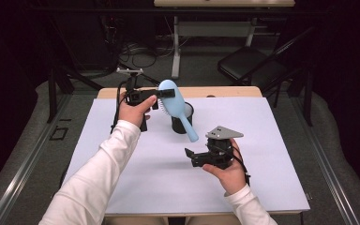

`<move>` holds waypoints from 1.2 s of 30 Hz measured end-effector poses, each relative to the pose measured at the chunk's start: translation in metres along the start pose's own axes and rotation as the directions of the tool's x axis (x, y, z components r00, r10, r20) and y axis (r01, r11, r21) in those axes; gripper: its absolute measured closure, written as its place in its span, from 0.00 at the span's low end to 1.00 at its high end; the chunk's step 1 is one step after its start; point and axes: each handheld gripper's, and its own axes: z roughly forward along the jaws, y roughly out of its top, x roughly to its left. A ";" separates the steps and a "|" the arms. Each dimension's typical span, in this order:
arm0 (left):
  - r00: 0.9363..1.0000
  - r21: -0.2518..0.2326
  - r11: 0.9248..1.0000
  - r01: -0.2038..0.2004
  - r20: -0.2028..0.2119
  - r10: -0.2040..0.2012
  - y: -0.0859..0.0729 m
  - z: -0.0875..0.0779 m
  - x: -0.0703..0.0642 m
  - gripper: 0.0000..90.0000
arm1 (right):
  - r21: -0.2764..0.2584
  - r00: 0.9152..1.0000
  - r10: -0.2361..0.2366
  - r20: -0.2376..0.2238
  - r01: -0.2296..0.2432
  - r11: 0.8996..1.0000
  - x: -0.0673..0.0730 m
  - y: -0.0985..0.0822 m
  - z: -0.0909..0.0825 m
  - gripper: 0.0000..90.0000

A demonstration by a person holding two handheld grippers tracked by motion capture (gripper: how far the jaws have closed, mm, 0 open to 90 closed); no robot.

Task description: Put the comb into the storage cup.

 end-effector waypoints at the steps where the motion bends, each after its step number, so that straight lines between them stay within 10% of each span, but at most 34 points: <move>1: 1.000 -0.003 1.000 -0.002 -0.002 0.002 0.000 -0.001 0.001 0.57 | 0.002 1.000 -0.002 -0.001 0.002 1.000 0.000 0.000 0.000 0.00; 36: 0.989 -0.140 0.982 -0.124 -0.101 0.110 0.015 -0.007 0.000 0.57 | 0.017 1.000 0.011 0.009 -0.011 1.000 -0.001 -0.001 0.002 0.00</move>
